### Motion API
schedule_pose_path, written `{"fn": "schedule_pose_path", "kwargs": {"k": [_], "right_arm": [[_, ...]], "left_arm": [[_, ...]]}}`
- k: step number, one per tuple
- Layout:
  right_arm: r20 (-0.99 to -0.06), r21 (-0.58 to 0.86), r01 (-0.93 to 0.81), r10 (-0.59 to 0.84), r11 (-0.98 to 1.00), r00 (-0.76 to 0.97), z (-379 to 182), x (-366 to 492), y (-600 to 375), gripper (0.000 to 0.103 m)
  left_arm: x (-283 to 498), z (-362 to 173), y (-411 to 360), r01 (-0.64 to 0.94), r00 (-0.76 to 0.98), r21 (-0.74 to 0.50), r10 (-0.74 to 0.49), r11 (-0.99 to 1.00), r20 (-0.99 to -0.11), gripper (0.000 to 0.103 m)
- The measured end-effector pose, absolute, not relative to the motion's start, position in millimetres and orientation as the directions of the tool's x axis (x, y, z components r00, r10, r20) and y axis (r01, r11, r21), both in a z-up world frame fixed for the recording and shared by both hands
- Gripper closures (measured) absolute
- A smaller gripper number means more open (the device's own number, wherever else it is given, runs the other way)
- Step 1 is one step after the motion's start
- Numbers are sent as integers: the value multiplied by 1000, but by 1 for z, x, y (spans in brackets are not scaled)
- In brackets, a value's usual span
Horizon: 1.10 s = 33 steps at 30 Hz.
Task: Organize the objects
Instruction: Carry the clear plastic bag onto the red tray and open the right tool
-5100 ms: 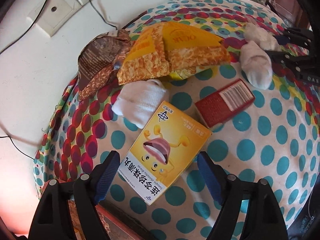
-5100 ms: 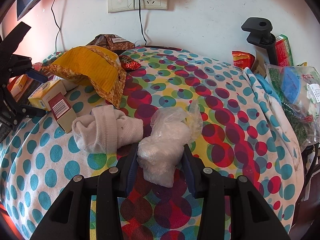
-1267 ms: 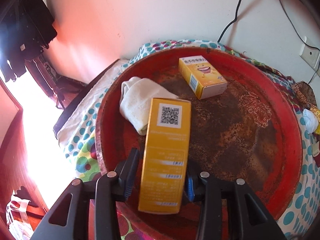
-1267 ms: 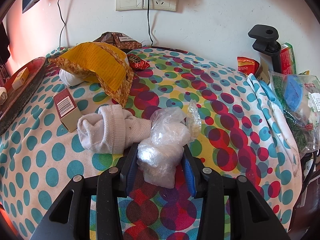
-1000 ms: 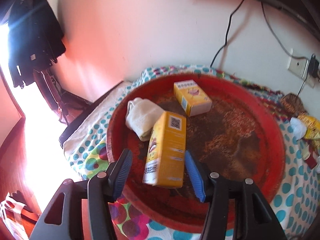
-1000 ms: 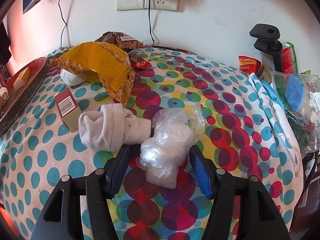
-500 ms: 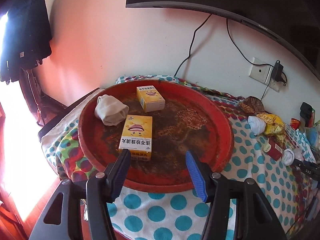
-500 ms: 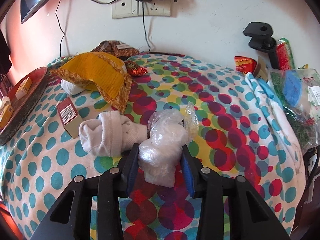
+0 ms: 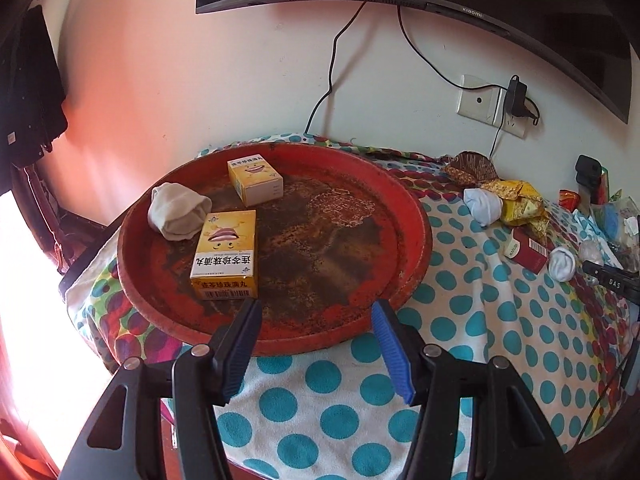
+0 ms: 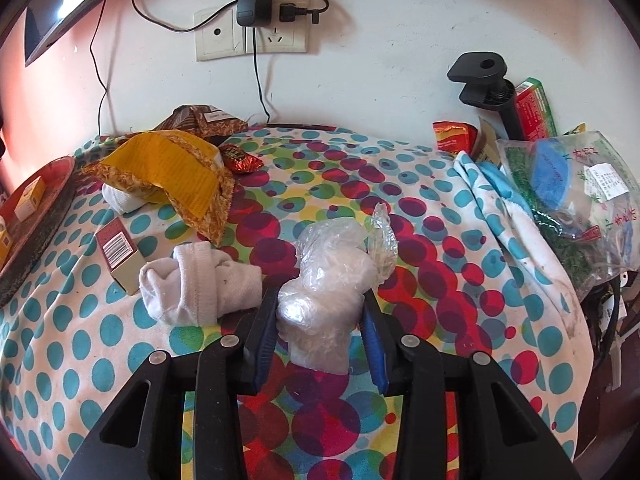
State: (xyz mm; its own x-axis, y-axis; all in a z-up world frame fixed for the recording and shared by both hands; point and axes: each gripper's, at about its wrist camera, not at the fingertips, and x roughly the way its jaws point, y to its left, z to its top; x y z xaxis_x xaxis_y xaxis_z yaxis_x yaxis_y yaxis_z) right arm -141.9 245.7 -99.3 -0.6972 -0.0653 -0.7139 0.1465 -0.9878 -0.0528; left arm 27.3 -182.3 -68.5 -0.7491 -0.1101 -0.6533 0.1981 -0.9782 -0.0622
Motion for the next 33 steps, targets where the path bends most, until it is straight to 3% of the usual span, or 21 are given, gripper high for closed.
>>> {"fn": "schedule_pose_path", "kwargs": {"k": [8,12,23,33], "right_arm": [[-716,-104,126,-14,-987,-698,-93,-138,242,67],[-687,-96,140,-36,-985,-726,-68,-129,232,67],[-640,-7,429,-326,-903,-696,6,-121,110,65],[-722,30,649,-465,-760,-511,-14,-152,-78,65]], "left_arm": [[26,-70,-173,160,-750,-25,-105,-987,-652,44],[25,-70,-174,146,-748,-64,-68,-987,-660,44],[26,-67,-192,206,-754,-115,-82,-972,-652,44],[29,-67,-230,306,-751,-194,-111,-932,-651,44]]}}
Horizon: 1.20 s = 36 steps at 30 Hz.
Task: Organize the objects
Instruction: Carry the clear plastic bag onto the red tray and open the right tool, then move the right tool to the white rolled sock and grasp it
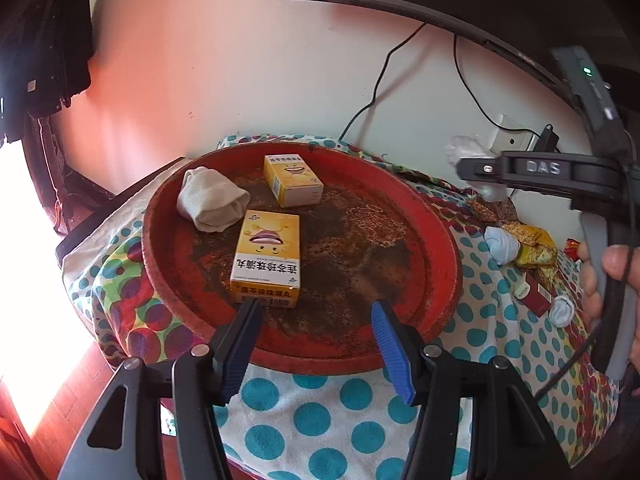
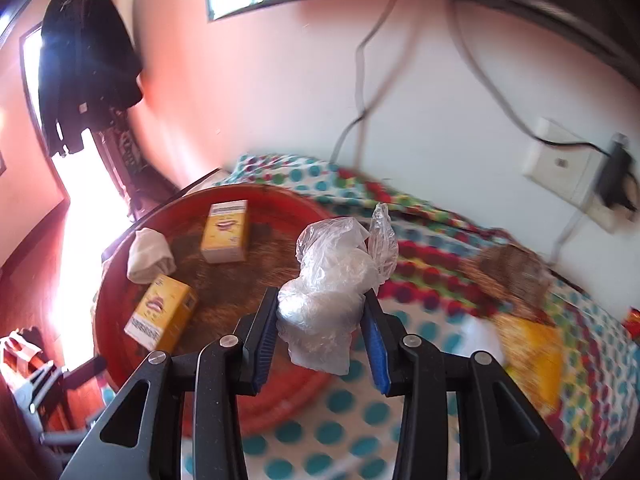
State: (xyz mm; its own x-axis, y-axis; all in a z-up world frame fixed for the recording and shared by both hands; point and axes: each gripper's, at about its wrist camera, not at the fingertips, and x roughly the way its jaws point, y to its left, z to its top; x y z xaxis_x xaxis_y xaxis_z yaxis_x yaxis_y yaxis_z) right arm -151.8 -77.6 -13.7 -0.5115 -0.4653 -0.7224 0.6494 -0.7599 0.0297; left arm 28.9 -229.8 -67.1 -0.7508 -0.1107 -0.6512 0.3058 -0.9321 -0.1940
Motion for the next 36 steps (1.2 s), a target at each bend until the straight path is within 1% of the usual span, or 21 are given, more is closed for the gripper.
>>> {"fn": "schedule_pose_path", "kwargs": {"k": [2,7,13,16,18,19,20,22,25,29,33,36], "right_arm": [[-745,30,663,-459,-748,-484,-23,-163,-109,65],[-789,-40,679,-394,-733,-472,-50,-191,-173,65],[-826,-35,667,-354,-744,-438,-78,-221,-202,65],[-840,-36,669,-340,-742,-422,-89,-226,-210,64],[-849,-58,671,-317,-739,-423,-94,-225,-213,49],[-847,-72,668,-309,-741,-434,-93,-223,-211,38],[-838,-82,667,-311,-741,-449,-91,-219,-207,35],[-821,-82,673,-333,-735,-464,-80,-209,-194,35],[-791,-39,676,-390,-736,-470,-59,-188,-157,34],[-734,5,648,-443,-762,-515,-35,-154,-79,32],[-677,-26,564,-401,-826,-618,-32,-128,16,31],[-702,-69,492,-308,-868,-643,-47,-122,83,31]], "left_arm": [[30,-68,-237,330,-747,-190,-133,-925,-651,44],[30,-67,-247,350,-749,-185,-155,-918,-644,44],[27,-72,-254,350,-742,-224,-123,-909,-659,44],[25,-74,-253,347,-736,-215,-124,-913,-666,44],[25,-75,-252,344,-731,-209,-121,-915,-672,44],[24,-75,-252,345,-729,-209,-121,-915,-674,44],[25,-75,-252,343,-731,-213,-118,-915,-672,44],[26,-74,-250,335,-737,-215,-113,-917,-666,44],[28,-70,-244,317,-750,-205,-112,-926,-652,44],[31,-63,-233,277,-783,-203,-98,-939,-614,44],[31,-61,-219,242,-791,-172,-92,-955,-605,44],[28,-63,-207,219,-785,-140,-90,-965,-613,44]]}}
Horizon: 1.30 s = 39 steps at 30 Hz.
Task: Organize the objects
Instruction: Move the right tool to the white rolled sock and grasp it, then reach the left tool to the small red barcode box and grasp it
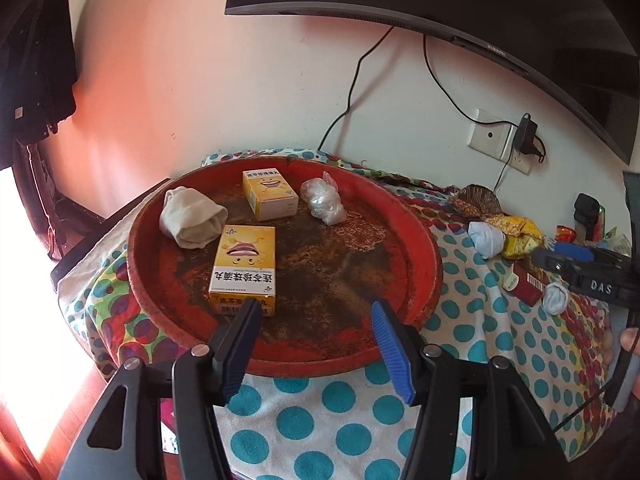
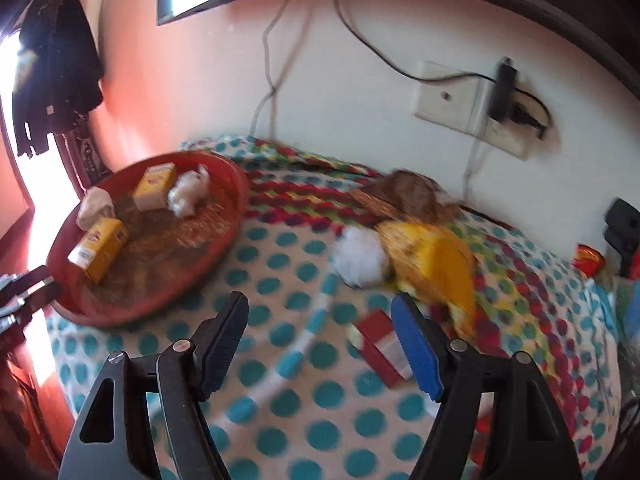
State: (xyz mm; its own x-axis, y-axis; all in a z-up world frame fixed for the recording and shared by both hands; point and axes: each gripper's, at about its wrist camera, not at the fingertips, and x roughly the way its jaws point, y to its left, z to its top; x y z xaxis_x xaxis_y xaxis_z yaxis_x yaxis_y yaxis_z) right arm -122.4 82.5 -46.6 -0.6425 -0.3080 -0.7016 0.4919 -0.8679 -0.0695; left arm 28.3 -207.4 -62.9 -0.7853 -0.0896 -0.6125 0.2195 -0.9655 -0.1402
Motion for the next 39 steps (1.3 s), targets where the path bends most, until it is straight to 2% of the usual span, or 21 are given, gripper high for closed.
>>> {"fn": "schedule_pose_path", "kwargs": {"k": [4,8,13,17,22,26,29,33,36,39], "right_arm": [[-756,-113,402,-184,-909,-629,-73,-122,151,31],[-758,-152,357,-123,-922,-641,-88,-123,183,31],[-750,-127,354,-144,-926,-645,-95,-136,184,31],[-754,-132,369,-148,-920,-640,-102,-148,176,32],[-765,-82,377,-184,-922,-617,-105,-155,181,46],[-755,-95,394,-191,-914,-627,-106,-155,183,58],[-742,-139,387,-163,-912,-650,-106,-157,185,59],[-732,-140,344,-137,-928,-667,-105,-166,203,66],[-735,-54,312,-174,-948,-655,-103,-172,221,66],[-738,-11,306,-199,-952,-644,-103,-175,227,65]], "left_arm": [[28,-64,-193,186,-786,-125,-71,-974,-615,44],[28,-67,-182,161,-780,-94,-68,-982,-622,44],[27,-72,-172,162,-773,-6,-123,-987,-622,44],[27,-74,-165,135,-778,7,-110,-991,-618,44],[23,-83,-158,94,-764,-4,-70,-996,-642,44],[23,-89,-148,84,-763,59,-102,-995,-638,44],[27,-84,-140,51,-776,43,-67,-998,-627,44],[26,-80,-118,17,-771,92,-71,-996,-633,44],[16,-74,-89,-50,-755,124,-44,-991,-655,44],[-6,-63,-57,-105,-733,97,11,-990,-681,44]]}}
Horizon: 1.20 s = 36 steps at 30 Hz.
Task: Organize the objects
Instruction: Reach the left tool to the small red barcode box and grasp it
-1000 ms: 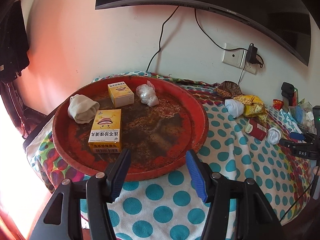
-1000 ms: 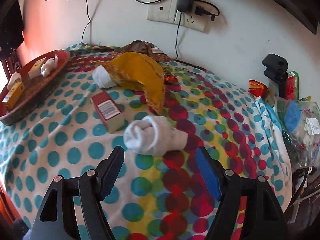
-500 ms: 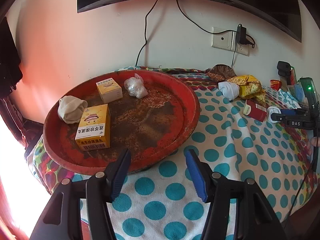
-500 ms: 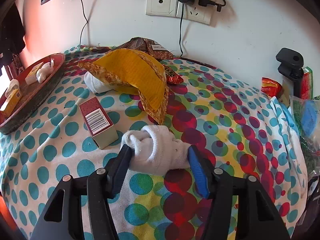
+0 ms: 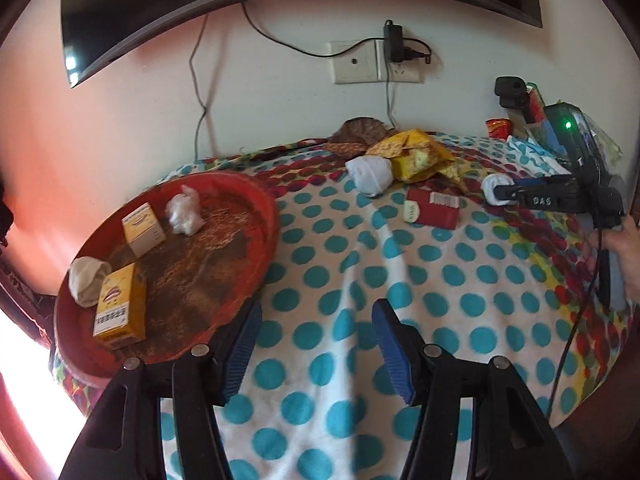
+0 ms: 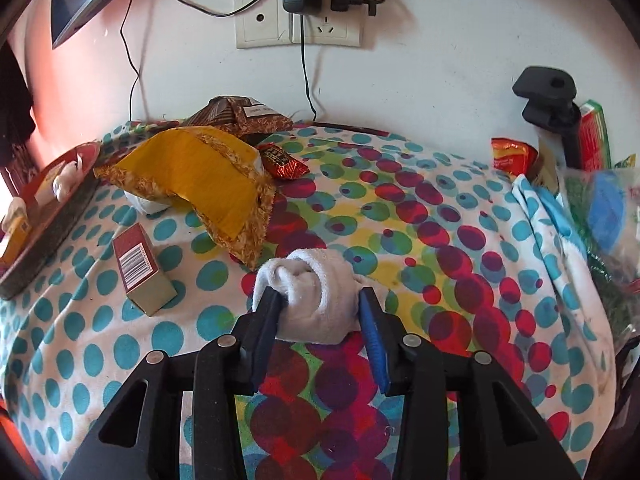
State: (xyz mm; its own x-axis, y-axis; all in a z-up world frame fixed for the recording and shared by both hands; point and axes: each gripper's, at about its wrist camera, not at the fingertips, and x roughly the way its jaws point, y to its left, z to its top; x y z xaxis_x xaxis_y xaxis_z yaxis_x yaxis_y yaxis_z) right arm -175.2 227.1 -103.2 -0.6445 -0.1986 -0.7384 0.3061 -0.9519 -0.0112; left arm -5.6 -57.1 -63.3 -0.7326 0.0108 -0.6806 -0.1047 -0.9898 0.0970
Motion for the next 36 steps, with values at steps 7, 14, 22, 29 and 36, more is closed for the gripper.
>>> {"fn": "schedule_pose_path", "kwargs": {"k": [7,14,22,29,36], "right_arm": [[-753,-52,320,-173,-946,-635,-108,-176,219,63],[-764,-45,323,-175,-945,-621,-110,-178,219,59],[-768,2,328,-212,-945,-604,-110,-180,224,52],[-783,16,334,-220,-943,-582,-112,-183,223,31],[-765,58,306,-239,-950,-598,-110,-181,232,37]], "left_arm": [[-94,-55,-5,-39,-583,-201,185,-979,-791,44],[-147,-70,26,69,-459,-252,194,-965,-867,44],[-178,-82,29,249,-393,-294,181,-923,-901,44],[-184,-100,37,285,-372,-300,183,-911,-910,43],[-181,-103,37,231,-429,-334,212,-914,-878,49]]}}
